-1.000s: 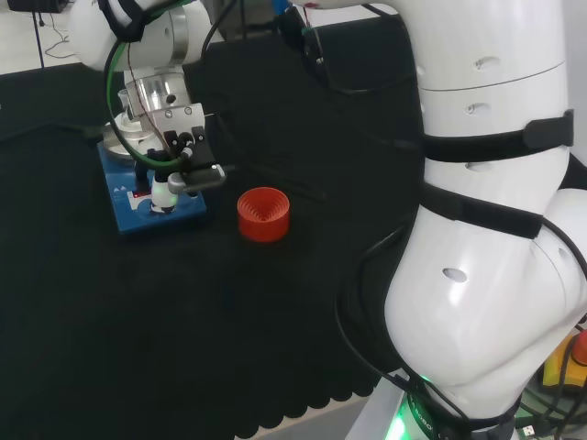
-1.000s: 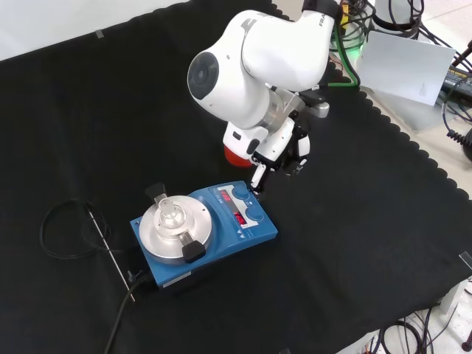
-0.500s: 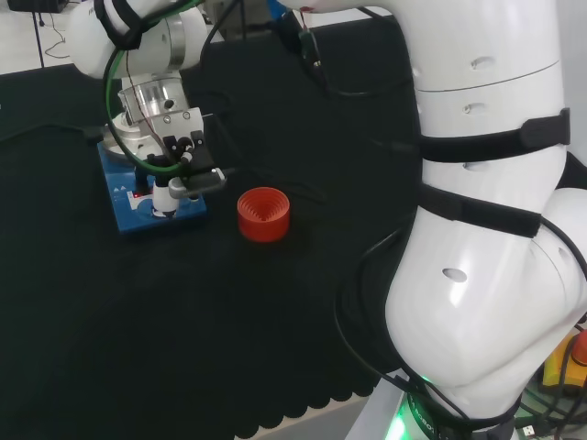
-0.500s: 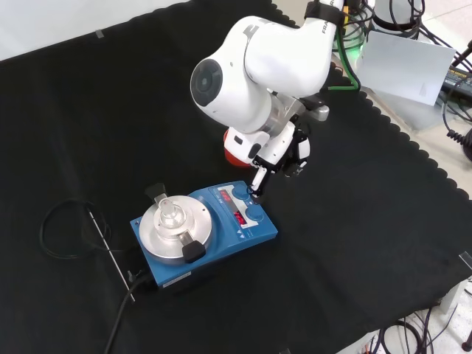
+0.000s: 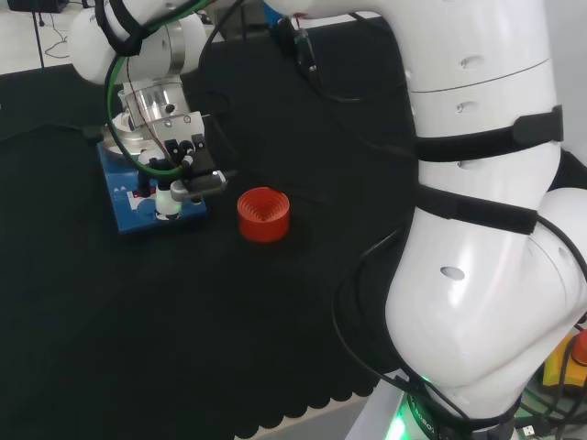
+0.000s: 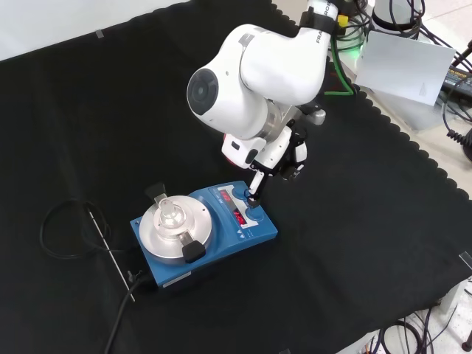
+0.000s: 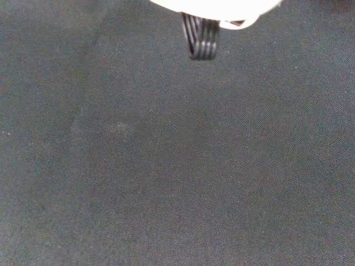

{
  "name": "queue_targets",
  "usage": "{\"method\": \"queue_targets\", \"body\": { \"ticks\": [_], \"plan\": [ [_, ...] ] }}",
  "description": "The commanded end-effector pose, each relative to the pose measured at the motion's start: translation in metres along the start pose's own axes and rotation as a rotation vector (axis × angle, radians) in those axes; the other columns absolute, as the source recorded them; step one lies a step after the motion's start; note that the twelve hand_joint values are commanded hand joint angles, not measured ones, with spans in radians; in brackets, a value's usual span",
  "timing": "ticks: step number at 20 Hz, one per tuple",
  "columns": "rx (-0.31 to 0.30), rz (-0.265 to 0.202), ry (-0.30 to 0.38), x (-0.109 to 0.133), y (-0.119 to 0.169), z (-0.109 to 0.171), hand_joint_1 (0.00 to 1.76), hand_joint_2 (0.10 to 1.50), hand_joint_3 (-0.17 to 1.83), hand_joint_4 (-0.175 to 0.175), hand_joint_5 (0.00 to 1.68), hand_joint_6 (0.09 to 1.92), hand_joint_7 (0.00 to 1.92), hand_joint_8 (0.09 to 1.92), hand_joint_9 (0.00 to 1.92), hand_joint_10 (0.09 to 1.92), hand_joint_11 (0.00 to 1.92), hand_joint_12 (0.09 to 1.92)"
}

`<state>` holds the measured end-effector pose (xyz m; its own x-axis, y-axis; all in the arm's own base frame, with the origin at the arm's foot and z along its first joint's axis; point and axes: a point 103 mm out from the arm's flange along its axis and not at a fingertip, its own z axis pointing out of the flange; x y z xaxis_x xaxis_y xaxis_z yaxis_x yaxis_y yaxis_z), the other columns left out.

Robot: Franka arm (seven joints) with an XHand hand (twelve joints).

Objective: Turn on the heater.

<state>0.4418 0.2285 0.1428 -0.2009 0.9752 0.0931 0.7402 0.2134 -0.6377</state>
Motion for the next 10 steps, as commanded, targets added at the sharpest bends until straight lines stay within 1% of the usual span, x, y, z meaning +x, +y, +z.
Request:
{"method": "queue_targets", "body": {
  "ticks": [1,5,10],
  "plan": [
    [0.003,-0.005,0.008,-0.0046,0.0032,0.0007,1.42,0.70,1.02,-0.047,0.22,0.47,1.54,1.63,1.60,1.66,1.12,1.37],
    [0.011,-0.002,0.007,-0.0090,0.0073,0.0052,1.42,0.70,1.02,-0.047,0.23,0.47,1.54,1.63,1.60,1.66,1.12,1.37],
    [0.011,0.001,0.003,-0.0072,0.0082,0.0062,1.42,0.70,1.02,-0.048,0.24,0.47,1.54,1.63,1.60,1.66,1.12,1.37]
  ]
}}
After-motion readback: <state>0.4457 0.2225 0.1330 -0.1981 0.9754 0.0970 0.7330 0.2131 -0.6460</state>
